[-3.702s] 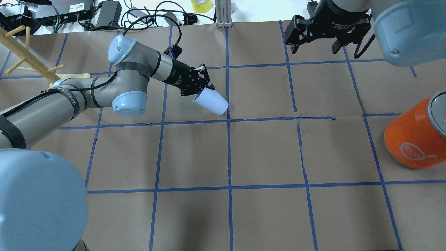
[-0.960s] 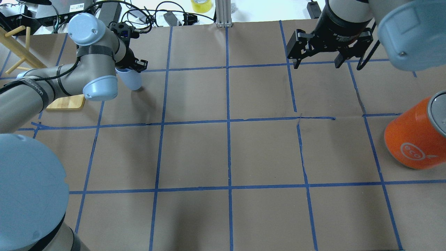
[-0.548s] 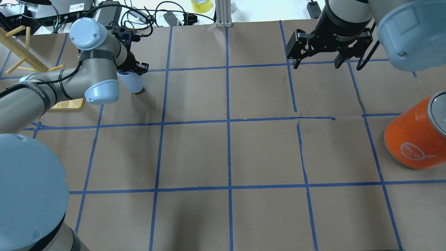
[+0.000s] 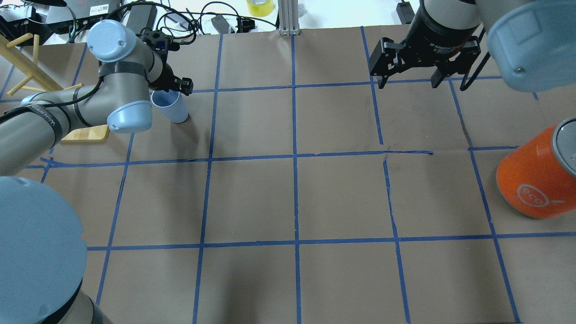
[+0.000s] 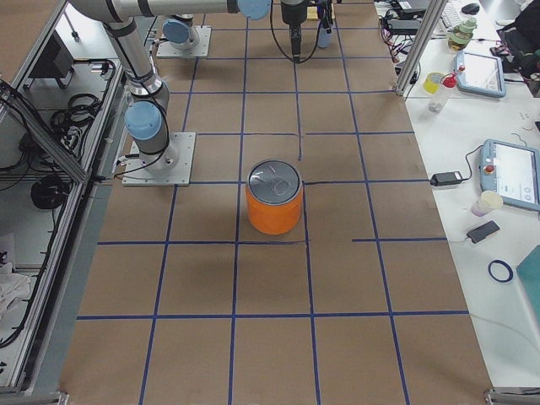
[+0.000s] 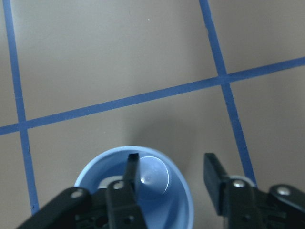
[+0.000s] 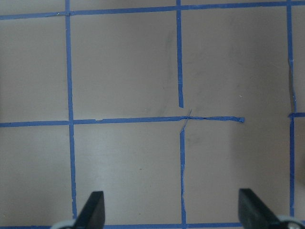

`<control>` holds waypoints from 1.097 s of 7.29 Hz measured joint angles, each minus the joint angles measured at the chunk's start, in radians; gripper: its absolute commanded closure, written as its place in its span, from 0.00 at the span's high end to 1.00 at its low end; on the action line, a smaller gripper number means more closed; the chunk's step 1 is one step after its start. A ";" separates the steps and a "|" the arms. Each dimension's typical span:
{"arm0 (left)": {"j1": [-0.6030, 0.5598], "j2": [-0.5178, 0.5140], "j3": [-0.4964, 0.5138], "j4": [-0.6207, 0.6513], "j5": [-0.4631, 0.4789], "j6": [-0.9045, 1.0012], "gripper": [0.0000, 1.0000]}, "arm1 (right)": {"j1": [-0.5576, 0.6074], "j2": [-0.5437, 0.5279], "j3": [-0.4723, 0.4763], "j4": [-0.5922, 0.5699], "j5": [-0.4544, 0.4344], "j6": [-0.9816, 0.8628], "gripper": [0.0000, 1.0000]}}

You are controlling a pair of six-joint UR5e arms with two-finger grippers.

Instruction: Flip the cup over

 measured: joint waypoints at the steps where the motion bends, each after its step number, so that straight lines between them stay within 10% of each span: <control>1: -0.003 0.032 0.022 -0.093 0.002 -0.005 1.00 | 0.000 0.000 0.000 -0.001 0.001 0.000 1.00; 8: -0.114 0.422 0.161 -0.894 0.011 -0.311 1.00 | 0.000 0.000 0.002 -0.002 0.002 0.000 1.00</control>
